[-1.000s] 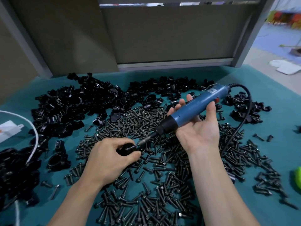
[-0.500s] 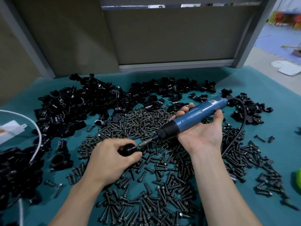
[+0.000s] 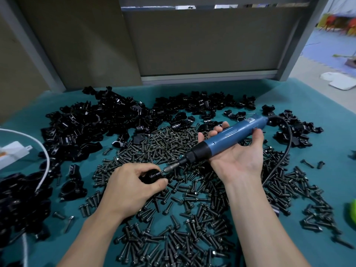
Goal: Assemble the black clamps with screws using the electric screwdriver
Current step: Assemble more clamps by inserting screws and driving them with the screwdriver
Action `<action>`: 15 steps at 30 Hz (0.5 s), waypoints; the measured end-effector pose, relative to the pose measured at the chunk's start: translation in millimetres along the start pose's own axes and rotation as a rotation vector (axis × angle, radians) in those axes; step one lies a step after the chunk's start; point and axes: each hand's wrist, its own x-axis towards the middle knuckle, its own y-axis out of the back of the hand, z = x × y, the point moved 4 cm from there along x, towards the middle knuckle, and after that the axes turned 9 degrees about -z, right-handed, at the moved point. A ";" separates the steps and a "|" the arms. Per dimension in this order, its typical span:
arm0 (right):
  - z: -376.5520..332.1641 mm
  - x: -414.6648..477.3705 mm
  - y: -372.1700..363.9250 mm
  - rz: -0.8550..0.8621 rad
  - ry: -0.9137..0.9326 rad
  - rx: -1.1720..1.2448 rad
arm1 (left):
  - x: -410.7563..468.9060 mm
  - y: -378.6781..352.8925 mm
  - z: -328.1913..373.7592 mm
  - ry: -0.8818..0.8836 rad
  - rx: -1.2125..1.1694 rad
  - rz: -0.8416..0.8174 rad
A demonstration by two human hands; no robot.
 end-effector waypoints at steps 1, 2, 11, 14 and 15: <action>-0.1 -0.1 0.3 -0.008 -0.001 0.001 | -0.1 0.0 0.1 -0.003 0.003 -0.002; -0.3 0.1 0.4 -0.013 -0.003 0.004 | -0.3 -0.3 0.4 -0.007 0.004 -0.005; -2.1 -0.7 0.7 0.062 0.003 0.055 | -1.1 0.4 2.1 -0.011 0.004 -0.013; -1.6 -0.5 0.0 0.083 0.008 0.053 | -1.9 0.4 2.4 -0.009 -0.002 -0.014; -1.1 -0.6 -0.4 0.079 0.007 0.050 | -2.1 0.2 2.3 -0.008 -0.005 -0.013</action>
